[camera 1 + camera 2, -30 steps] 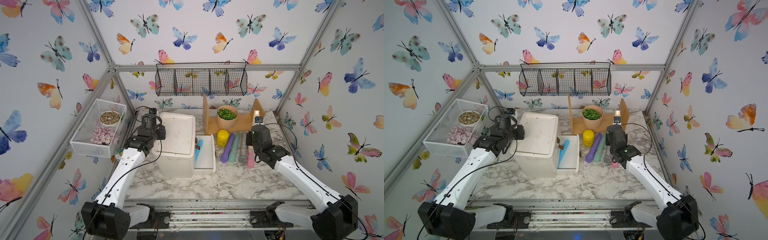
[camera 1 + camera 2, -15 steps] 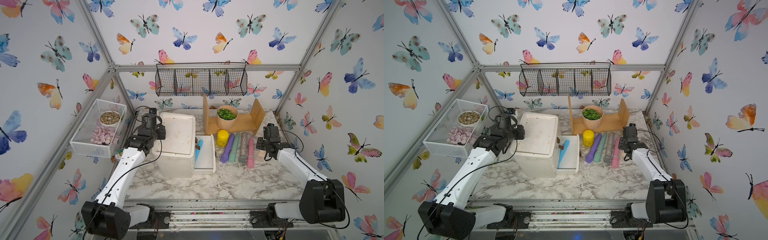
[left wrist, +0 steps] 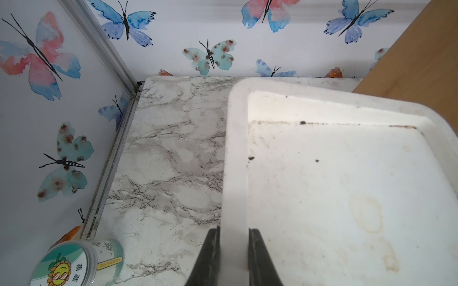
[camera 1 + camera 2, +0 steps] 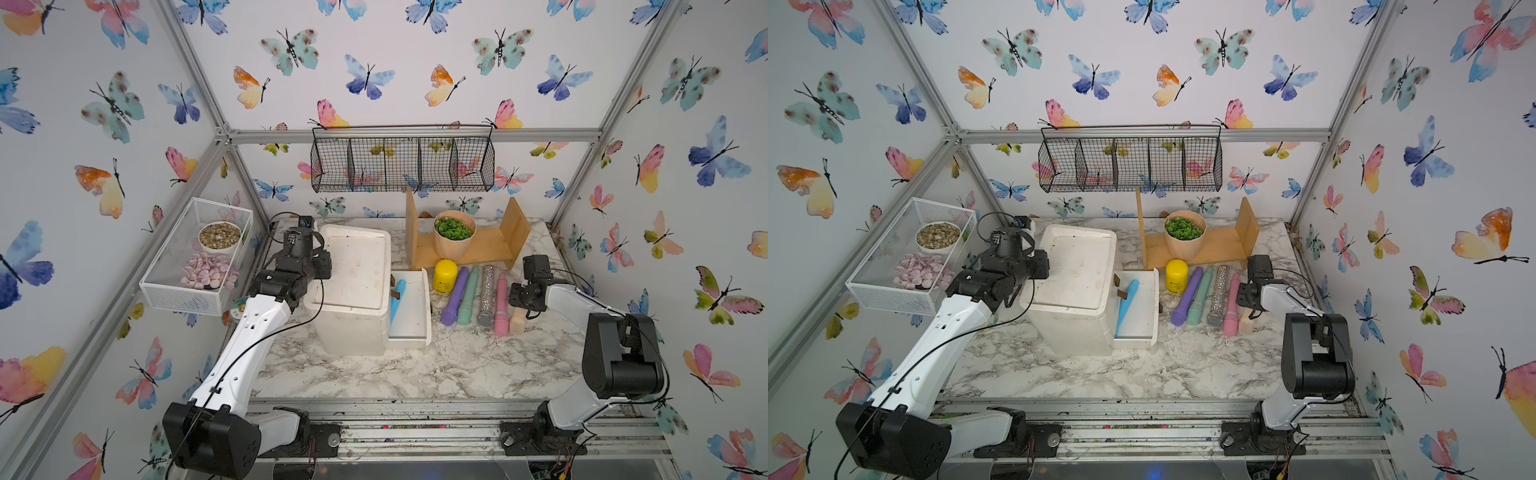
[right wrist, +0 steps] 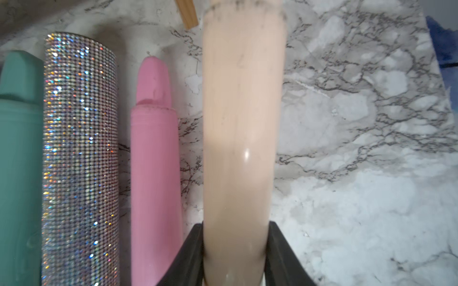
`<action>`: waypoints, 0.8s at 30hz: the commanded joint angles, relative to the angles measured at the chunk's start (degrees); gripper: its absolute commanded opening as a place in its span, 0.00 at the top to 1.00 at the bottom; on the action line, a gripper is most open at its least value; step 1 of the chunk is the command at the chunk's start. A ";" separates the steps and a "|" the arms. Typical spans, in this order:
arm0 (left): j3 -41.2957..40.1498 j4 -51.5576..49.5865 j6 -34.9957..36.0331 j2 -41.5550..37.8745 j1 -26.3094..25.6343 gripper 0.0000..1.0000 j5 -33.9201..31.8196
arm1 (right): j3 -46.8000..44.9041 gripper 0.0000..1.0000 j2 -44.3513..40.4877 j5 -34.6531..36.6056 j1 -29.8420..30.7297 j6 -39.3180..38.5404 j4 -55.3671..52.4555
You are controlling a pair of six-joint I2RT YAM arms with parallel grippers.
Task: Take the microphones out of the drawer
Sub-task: Place the microphone at the center of the board.
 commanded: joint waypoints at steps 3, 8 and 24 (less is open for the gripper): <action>-0.12 -2.10 -1.97 1.84 0.01 1.00 -0.87 | 1.84 0.87 2.65 -4.18 -0.46 -0.85 -0.55; -0.20 -2.09 -2.06 1.87 0.06 1.00 -0.80 | 3.06 0.84 5.12 -5.62 -0.46 -0.65 -1.92; 1.16 -2.26 -1.97 3.12 0.03 1.00 -0.02 | 5.82 0.54 5.74 -8.68 -0.46 0.27 -4.70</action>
